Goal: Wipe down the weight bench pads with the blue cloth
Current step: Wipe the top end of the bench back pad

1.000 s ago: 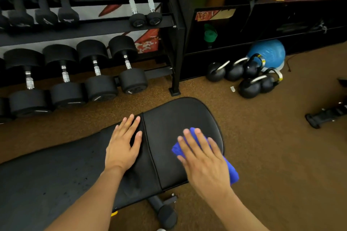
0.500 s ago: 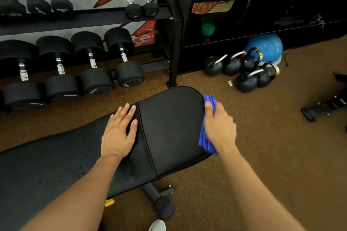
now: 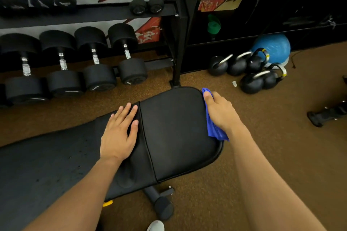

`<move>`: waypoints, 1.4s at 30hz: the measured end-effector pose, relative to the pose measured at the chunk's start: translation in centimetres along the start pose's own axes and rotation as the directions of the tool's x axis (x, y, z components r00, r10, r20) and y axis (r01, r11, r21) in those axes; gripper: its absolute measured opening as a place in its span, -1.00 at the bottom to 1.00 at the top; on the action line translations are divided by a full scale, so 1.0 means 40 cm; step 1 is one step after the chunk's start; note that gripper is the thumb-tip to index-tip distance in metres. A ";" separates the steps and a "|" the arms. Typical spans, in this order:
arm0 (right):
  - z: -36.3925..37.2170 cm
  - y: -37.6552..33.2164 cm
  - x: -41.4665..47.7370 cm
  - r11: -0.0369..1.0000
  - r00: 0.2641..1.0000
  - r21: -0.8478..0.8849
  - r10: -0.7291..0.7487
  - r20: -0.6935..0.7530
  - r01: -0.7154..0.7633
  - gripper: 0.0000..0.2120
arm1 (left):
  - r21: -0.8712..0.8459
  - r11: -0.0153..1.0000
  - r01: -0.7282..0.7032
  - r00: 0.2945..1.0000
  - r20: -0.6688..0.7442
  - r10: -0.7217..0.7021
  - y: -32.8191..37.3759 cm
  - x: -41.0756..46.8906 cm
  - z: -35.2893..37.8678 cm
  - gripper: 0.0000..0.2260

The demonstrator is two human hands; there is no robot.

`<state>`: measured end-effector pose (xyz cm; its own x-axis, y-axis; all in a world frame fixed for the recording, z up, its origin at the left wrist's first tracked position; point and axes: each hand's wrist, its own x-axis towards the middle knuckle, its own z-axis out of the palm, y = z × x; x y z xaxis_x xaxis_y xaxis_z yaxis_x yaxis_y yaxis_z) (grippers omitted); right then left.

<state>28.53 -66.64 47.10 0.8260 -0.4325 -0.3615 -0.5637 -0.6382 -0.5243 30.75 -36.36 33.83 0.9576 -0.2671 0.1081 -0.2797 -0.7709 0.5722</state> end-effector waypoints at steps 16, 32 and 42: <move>0.180 -0.010 -0.167 0.396 0.728 -0.688 -0.623 0.286 0.608 -0.50 | -0.051 0.998 0.024 1.000 0.007 -0.023 -0.001 0.002 -0.019 -0.54; 0.381 -0.231 -0.009 0.585 0.819 -0.707 -0.573 -0.015 0.397 -0.56 | -0.306 0.935 0.177 0.983 0.001 -0.185 -0.160 -0.022 -0.167 -0.58; 0.645 -0.135 -0.433 0.504 0.798 -0.692 -0.576 0.177 0.517 -0.54 | -0.013 1.000 -0.019 0.897 0.442 0.022 -0.384 -0.022 -0.208 -0.51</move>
<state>17.17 -39.29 36.30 0.9832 0.1346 -0.1231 0.1453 -0.9859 0.0825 34.76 -19.45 31.71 0.8218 -0.5123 -0.2493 -0.2964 -0.7581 0.5809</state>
